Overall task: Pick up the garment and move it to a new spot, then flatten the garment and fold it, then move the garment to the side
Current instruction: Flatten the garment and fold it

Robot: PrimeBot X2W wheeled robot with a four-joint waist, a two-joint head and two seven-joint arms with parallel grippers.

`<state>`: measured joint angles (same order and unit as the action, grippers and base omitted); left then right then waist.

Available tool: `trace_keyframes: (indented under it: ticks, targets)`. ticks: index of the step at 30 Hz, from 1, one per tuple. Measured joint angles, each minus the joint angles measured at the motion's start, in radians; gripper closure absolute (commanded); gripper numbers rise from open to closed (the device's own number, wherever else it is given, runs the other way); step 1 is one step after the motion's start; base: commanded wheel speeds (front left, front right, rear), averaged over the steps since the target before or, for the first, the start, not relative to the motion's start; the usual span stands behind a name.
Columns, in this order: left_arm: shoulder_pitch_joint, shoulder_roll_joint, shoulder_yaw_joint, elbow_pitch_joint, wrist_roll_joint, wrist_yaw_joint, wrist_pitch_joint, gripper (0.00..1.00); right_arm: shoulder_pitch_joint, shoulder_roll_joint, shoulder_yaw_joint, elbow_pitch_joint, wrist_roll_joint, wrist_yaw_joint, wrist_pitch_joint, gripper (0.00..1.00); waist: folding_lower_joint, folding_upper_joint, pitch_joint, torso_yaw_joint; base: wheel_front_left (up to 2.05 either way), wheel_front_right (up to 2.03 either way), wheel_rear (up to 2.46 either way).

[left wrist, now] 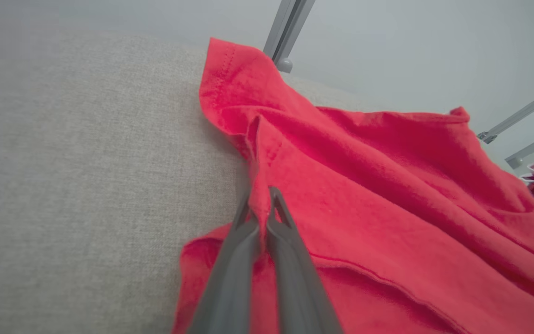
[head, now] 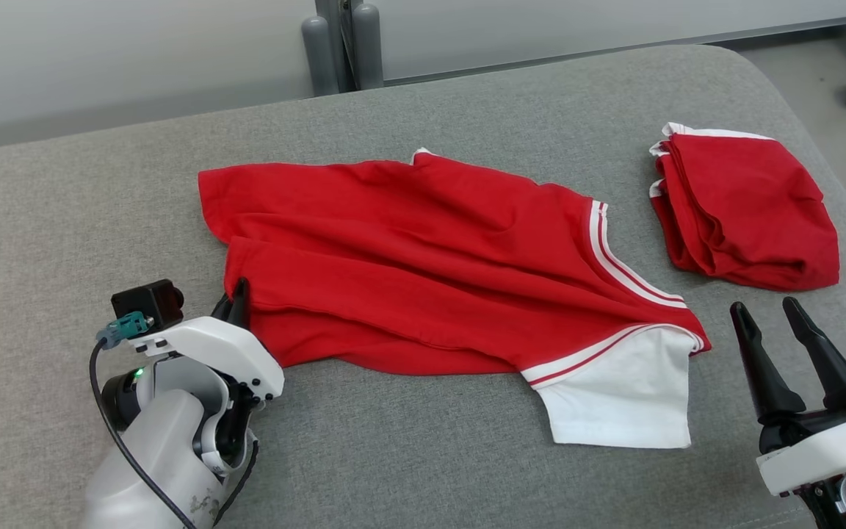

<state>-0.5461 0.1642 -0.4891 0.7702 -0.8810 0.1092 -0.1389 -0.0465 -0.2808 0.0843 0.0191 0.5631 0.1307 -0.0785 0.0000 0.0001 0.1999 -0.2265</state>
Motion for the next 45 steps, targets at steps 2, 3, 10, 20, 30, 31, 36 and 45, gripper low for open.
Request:
trace_keyframes:
  ticks: [2, 3, 10, 20, 30, 31, 36, 45]
  targets:
    - [0.001, 0.0, -0.006, -0.009, 0.004, -0.005, -0.015, 1.0, 0.001, 0.001, -0.003, 0.0, -0.001, 0.0, 0.0, 0.0, 0.0, 0.0, -0.002, 0.009, 0.0, 0.0, 0.0]
    - [0.003, 0.001, -0.009, -0.016, 0.008, -0.01, -0.021, 1.0, 0.001, 0.001, -0.004, 0.0, -0.003, 0.0, -0.001, 0.0, 0.0, 0.0, -0.003, 0.014, 0.0, 0.0, 0.0]
    - [0.032, 0.016, -0.014, -0.115, 0.013, -0.039, -0.057, 1.0, 0.006, 0.0, -0.012, 0.0, -0.009, 0.0, 0.0, 0.0, 0.0, 0.0, -0.018, 0.056, 0.0, 0.0, 0.0]
    - [0.156, 0.114, 0.014, -0.382, 0.026, -0.038, -0.092, 1.0, 0.022, 0.001, -0.017, -0.005, -0.012, 0.0, 0.014, 0.0, 0.0, 0.0, -0.052, 0.14, 0.0, 0.0, 0.0]
    - [0.381, 0.107, 0.019, -0.48, -0.01, -0.034, -0.11, 0.71, 0.045, 0.023, -0.01, 0.008, -0.017, 0.0, 0.018, 0.0, 0.0, 0.0, -0.073, 0.22, 0.0, 0.0, 0.0]
    - [0.393, 0.099, 0.023, -0.471, -0.012, -0.04, -0.113, 0.69, 0.047, 0.024, -0.008, 0.011, -0.017, 0.0, 0.02, 0.0, 0.0, 0.0, -0.074, 0.225, 0.0, 0.0, 0.0]
    - [0.422, 0.053, 0.047, -0.414, -0.023, -0.076, -0.119, 0.6, 0.048, 0.025, -0.002, 0.023, -0.015, 0.0, 0.021, 0.0, 0.0, 0.0, -0.078, 0.235, 0.0, 0.0, 0.0]
    - [0.49, 0.015, 0.118, -0.343, 0.006, -0.125, -0.122, 0.0, 0.058, 0.017, 0.0, 0.041, -0.006, 0.0, 0.019, 0.0, 0.0, 0.0, -0.091, 0.232, 0.0, 0.0, 0.0]
